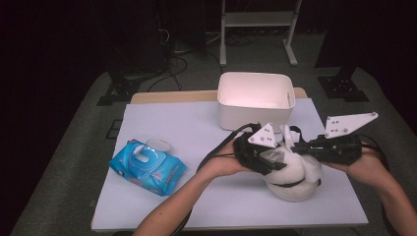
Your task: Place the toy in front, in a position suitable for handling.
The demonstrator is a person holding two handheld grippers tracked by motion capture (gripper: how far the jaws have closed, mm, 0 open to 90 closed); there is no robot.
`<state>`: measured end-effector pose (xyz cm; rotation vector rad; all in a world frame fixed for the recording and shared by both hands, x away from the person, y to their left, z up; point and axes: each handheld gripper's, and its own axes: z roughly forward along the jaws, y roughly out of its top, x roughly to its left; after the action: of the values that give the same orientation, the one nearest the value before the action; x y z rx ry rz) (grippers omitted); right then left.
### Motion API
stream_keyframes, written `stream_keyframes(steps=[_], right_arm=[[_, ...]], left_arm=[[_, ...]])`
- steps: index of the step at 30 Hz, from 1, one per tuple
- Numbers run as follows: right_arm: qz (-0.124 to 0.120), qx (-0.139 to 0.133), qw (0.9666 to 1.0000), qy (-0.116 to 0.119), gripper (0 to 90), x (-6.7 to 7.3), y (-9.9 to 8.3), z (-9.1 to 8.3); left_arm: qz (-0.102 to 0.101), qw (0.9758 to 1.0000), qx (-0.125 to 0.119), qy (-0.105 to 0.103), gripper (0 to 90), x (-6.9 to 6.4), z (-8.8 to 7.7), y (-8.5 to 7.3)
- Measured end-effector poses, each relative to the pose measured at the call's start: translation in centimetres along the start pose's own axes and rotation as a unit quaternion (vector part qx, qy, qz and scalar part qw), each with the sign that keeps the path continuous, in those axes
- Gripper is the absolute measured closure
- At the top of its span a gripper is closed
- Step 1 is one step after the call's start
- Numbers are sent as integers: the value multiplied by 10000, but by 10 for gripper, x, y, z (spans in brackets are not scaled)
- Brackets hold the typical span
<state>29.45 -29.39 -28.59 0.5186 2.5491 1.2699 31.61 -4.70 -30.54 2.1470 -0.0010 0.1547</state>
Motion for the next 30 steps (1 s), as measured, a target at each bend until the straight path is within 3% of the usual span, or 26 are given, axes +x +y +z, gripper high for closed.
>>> stream_keyframes(steps=[4,8,17,20,24,30], right_arm=[[179,-111,9998,31,861,-5,-11,-3],[223,-124,9996,113,860,-9,-14,-5],[252,-33,9994,219,860,-12,-15,-5],[272,-14,9994,222,861,-12,-16,-6],[279,-7,9993,247,861,-12,-19,-9],[289,-35,9992,259,860,-12,-22,-11]], left_arm=[[-85,9998,-154,27,382,1,-9,-6],[-265,9996,-48,66,316,4,-15,-24],[-622,9981,4,6,289,8,-15,-57],[-743,9972,-17,-24,289,8,-13,-62],[-749,9972,73,-40,281,9,-9,-66],[-873,9959,187,-158,265,8,7,-75]])
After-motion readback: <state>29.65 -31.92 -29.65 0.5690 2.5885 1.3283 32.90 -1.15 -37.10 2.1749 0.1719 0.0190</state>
